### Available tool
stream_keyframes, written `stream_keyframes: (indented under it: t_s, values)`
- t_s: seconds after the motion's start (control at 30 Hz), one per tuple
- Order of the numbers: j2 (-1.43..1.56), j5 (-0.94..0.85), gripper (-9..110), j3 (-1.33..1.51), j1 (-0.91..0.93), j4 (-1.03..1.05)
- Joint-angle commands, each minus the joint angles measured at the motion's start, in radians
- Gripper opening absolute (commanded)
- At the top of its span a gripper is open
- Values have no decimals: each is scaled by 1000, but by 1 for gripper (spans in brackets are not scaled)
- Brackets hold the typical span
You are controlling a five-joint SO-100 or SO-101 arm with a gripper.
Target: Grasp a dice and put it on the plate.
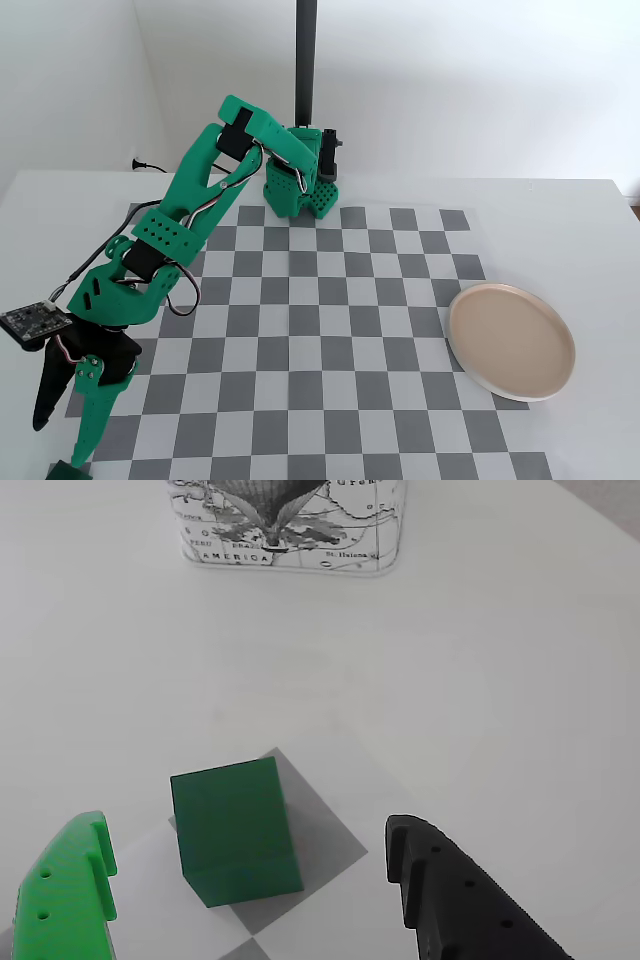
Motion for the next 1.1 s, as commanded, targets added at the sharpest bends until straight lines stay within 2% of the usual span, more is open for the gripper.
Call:
stream_keyframes:
  t_s: [0.0, 0.13, 0.6, 1.07]
  values:
    - [37, -12, 23, -110, -25, -6]
    - [2, -23, 27, -150, -32, -2]
    - [-212, -31, 28, -396, -21, 81]
    - [-311, -43, 28, -480, -26, 98]
